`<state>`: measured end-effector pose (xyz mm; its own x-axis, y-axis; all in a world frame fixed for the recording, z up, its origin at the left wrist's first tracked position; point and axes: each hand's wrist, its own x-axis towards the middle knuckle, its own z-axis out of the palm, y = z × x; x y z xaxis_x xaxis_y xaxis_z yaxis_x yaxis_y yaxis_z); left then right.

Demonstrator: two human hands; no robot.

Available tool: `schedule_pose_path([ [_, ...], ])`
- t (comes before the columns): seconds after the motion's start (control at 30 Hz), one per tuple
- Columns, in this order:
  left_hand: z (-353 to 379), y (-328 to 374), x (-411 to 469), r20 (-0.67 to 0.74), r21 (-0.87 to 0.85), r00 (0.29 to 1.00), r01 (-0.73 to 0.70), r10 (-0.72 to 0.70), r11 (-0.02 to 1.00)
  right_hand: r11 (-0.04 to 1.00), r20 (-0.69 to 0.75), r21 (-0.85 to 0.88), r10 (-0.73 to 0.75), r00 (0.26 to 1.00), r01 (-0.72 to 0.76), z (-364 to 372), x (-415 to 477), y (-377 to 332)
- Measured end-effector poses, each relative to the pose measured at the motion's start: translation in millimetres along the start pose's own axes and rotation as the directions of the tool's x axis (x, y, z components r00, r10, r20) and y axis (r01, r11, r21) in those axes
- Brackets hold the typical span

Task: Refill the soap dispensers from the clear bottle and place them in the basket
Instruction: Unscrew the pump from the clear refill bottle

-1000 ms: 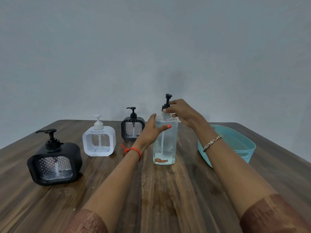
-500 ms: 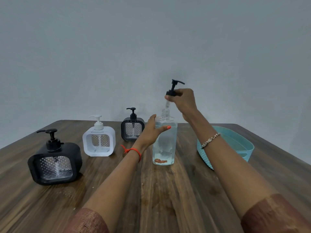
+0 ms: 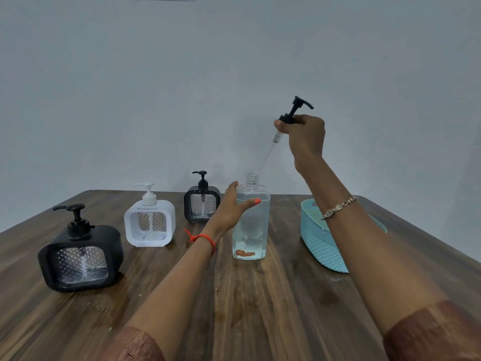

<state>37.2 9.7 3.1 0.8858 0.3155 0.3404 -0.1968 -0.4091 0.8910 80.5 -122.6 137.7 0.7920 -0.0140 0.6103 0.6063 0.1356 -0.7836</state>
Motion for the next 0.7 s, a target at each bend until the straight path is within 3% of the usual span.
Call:
schedule_pose_path([
  [0.37,0.5,-0.1,-1.0,0.005,-0.016,1.000,-0.001,0.001,1.000,0.992,-0.116,0.076,-0.089,0.989,0.099,-13.3,-2.3,-14.9],
  [0.53,1.0,-0.1,-1.1,0.006,-0.020,1.000,0.008,-0.008,1.000,0.938,-0.208,0.261,-0.175,0.962,0.227,-42.3,-10.8,-33.5],
  [0.7,2.8,5.9,-5.9,-0.010,-0.029,1.000,-0.019,0.019,0.999,0.908,-0.101,0.270,-0.305,0.947,0.321,-74.3,-47.2,-8.8],
])
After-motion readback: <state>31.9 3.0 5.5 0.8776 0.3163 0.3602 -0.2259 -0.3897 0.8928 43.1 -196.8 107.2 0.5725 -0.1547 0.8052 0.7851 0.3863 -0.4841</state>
